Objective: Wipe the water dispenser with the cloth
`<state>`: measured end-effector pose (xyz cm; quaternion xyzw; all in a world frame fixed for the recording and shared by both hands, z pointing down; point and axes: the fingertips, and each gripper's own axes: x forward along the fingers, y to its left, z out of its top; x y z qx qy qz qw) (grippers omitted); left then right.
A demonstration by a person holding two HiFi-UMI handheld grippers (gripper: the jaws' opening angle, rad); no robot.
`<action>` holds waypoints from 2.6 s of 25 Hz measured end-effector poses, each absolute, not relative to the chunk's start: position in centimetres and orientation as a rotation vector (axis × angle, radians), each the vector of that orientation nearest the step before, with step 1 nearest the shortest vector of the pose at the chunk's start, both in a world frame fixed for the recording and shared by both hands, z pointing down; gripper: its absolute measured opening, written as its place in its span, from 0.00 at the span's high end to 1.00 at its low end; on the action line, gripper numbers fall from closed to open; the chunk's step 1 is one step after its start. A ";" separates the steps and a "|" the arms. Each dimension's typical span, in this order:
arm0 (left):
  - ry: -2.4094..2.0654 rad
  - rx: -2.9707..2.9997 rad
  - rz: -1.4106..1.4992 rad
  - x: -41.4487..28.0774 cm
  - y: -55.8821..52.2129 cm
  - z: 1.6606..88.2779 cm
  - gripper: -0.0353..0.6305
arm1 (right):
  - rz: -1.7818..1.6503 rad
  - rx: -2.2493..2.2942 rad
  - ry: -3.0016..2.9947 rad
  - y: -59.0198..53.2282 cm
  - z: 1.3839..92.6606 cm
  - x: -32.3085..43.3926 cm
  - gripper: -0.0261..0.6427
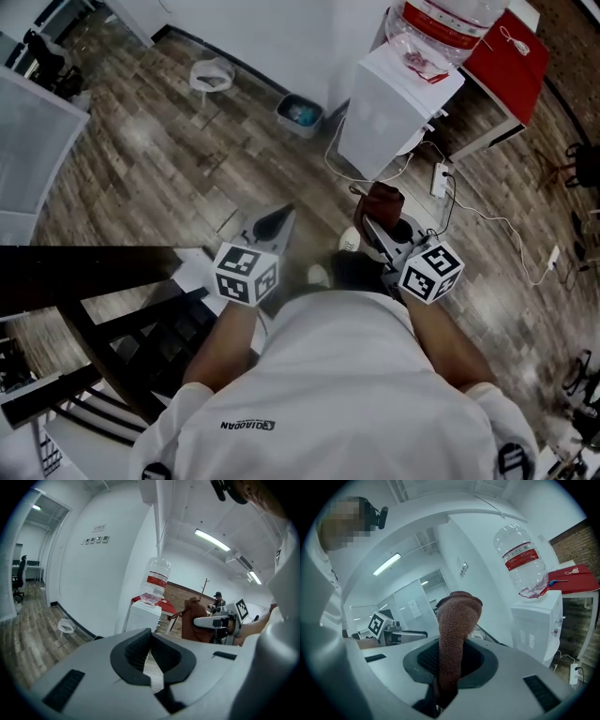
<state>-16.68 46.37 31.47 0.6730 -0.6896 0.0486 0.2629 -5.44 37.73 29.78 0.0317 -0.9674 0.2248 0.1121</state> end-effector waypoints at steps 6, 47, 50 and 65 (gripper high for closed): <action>-1.890 1.756 0.117 -19.3 47.6 32.6 0.96 | 0.689 -0.025 -2.797 38.8 31.3 -10.2 0.87; -1.365 2.206 0.582 -34.4 18.3 33.7 0.96 | 0.956 0.784 -2.891 16.2 33.4 -20.1 0.87; -1.280 2.273 0.618 -33.9 16.3 34.0 0.96 | 0.930 0.950 -2.859 15.4 34.0 -18.3 0.87; -0.686 2.612 0.765 -36.7 8.9 36.2 0.96 | 0.903 1.719 -2.611 14.1 35.3 -21.2 0.87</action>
